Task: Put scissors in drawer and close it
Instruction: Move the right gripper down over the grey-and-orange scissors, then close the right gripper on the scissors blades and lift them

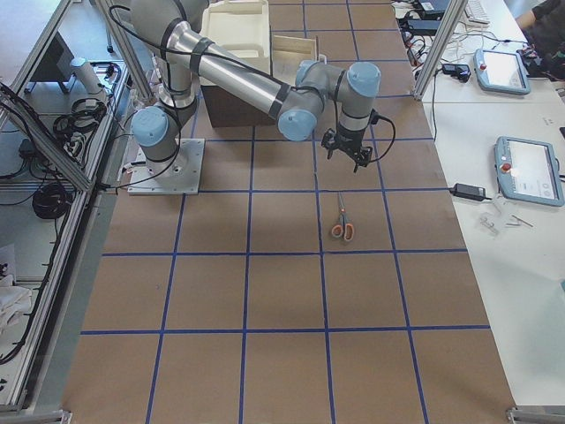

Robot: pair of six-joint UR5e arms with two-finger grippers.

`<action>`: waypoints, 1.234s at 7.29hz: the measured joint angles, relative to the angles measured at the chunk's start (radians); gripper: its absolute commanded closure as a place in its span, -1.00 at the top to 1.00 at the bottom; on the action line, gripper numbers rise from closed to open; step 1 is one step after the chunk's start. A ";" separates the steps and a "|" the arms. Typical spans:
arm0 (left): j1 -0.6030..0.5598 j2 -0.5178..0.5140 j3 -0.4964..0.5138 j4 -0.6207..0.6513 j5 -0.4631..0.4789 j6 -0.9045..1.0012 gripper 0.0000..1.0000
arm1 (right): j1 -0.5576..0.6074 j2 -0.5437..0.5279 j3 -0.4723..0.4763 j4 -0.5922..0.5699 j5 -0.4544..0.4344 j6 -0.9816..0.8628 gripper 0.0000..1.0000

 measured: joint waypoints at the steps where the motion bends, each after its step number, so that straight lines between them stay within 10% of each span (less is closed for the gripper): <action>1: 0.000 0.001 0.000 0.000 0.000 0.000 1.00 | -0.012 0.040 0.000 -0.024 0.011 -0.155 0.93; 5: 0.000 0.003 0.000 -0.005 0.000 0.000 1.00 | -0.106 0.185 0.001 -0.132 0.076 -0.665 0.92; 9: 0.000 0.006 0.000 -0.010 0.000 0.000 1.00 | -0.129 0.243 0.035 -0.283 0.086 -0.666 0.67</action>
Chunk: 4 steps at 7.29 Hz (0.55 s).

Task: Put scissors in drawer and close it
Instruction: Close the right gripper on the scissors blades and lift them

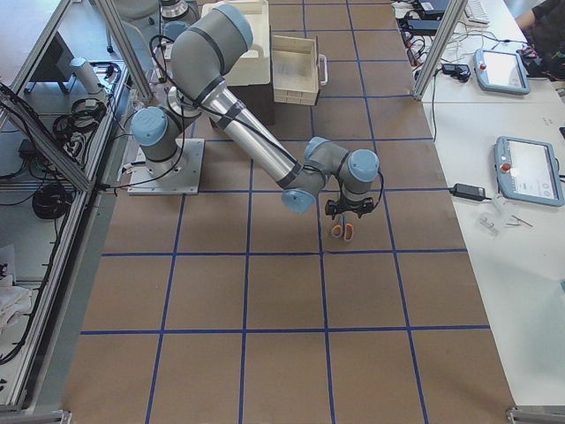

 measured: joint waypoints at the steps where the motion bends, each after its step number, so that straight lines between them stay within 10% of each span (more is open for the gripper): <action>1: 0.000 0.001 0.000 -0.001 0.001 0.001 1.00 | 0.002 0.000 0.029 -0.032 -0.004 0.014 0.25; 3: 0.000 0.003 0.000 -0.002 0.001 0.001 1.00 | 0.004 -0.002 0.061 -0.052 -0.010 0.020 -0.84; 4: 0.000 0.003 0.000 -0.002 0.001 0.001 1.00 | 0.005 -0.003 0.066 -0.059 -0.017 0.018 -1.00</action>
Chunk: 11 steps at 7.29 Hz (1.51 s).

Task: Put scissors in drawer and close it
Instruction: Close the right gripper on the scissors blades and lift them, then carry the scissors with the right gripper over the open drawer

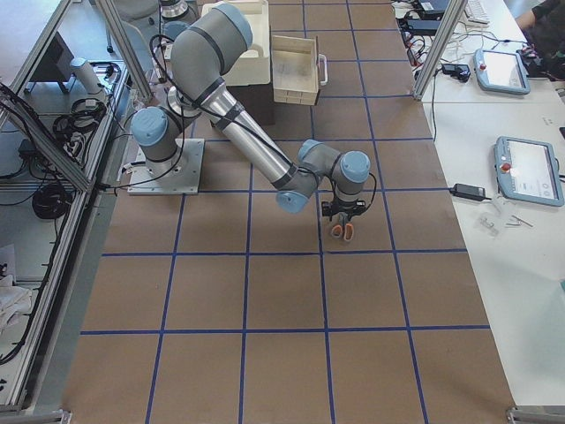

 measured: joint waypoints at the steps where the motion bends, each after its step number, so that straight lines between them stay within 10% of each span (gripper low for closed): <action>1: 0.000 0.001 0.000 0.000 0.000 0.000 1.00 | 0.000 0.000 0.001 -0.008 -0.004 -0.001 -1.00; 7: 0.000 0.002 -0.001 0.000 0.000 0.002 1.00 | 0.026 -0.163 -0.007 0.107 0.002 0.081 -1.00; 11: 0.001 0.000 -0.001 0.001 -0.002 0.004 1.00 | 0.251 -0.430 -0.003 0.353 -0.050 0.343 -1.00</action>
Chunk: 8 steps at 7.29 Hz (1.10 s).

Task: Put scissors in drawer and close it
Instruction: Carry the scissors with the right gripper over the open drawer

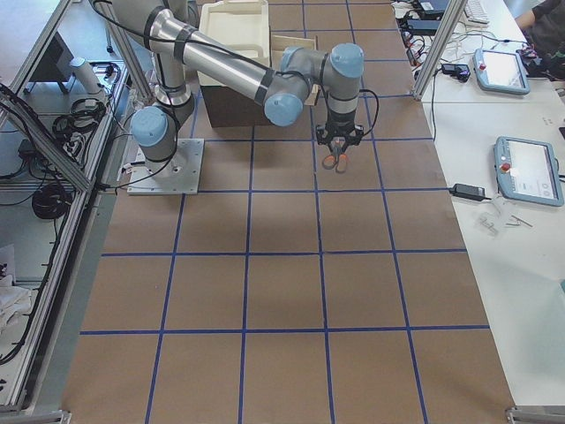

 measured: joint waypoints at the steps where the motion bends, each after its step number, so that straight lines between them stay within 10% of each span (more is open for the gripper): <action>1: 0.000 0.000 0.000 0.001 0.000 0.001 1.00 | 0.092 -0.033 0.003 0.019 -0.009 0.062 -1.00; 8: -0.001 -0.001 0.000 0.005 -0.003 -0.001 1.00 | 0.735 0.028 0.007 -0.026 -0.069 0.692 -1.00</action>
